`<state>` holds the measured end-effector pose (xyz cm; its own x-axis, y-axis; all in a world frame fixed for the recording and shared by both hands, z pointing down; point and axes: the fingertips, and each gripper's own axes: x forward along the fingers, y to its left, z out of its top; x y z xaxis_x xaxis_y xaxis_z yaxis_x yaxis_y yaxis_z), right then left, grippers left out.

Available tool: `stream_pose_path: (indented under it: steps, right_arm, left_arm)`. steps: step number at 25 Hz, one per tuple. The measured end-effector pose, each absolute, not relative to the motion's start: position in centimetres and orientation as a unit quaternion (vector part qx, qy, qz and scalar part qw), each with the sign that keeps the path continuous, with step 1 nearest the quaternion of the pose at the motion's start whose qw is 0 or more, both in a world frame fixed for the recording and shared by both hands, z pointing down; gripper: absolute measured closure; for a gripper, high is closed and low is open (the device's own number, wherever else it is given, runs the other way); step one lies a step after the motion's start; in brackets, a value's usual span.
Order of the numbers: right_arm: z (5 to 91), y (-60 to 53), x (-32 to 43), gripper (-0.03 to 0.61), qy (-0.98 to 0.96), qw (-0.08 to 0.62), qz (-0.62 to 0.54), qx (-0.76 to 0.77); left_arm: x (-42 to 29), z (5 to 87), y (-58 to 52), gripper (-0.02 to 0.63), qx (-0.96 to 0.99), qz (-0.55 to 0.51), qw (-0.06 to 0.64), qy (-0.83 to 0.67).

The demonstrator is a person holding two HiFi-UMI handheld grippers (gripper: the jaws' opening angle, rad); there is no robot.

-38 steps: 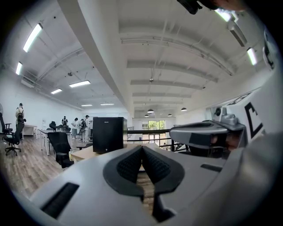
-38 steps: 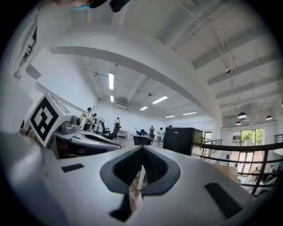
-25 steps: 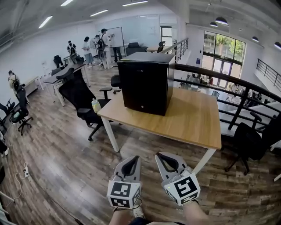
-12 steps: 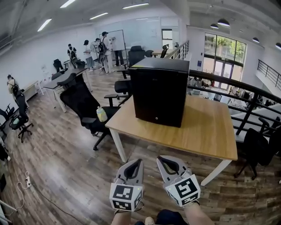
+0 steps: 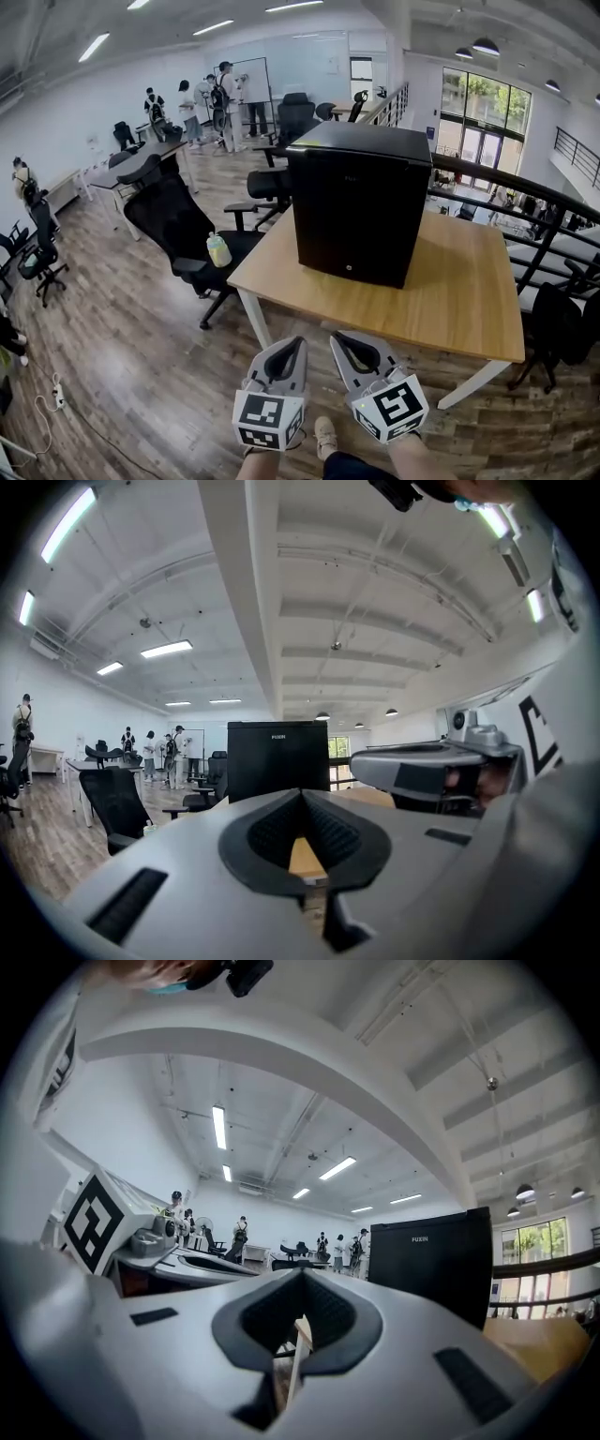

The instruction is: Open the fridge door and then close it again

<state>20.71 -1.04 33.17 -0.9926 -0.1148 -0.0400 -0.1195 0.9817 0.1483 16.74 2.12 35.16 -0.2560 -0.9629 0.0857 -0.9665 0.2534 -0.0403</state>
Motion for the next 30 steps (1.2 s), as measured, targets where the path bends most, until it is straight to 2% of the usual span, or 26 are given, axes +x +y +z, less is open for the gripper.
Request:
stream_pose_path:
  steps: [15, 30]
  right_arm:
    - [30.4, -17.4, 1.9, 0.581, 0.994, 0.029, 0.090, -0.053]
    - [33.7, -27.1, -2.4, 0.581, 0.991, -0.006, 0.071, -0.112]
  left_arm:
    - [-1.6, 32.9, -14.1, 0.609, 0.610, 0.061, 0.009, -0.790]
    - [-7.6, 35.4, -23.3, 0.609, 0.671, 0.014, 0.030, -0.741]
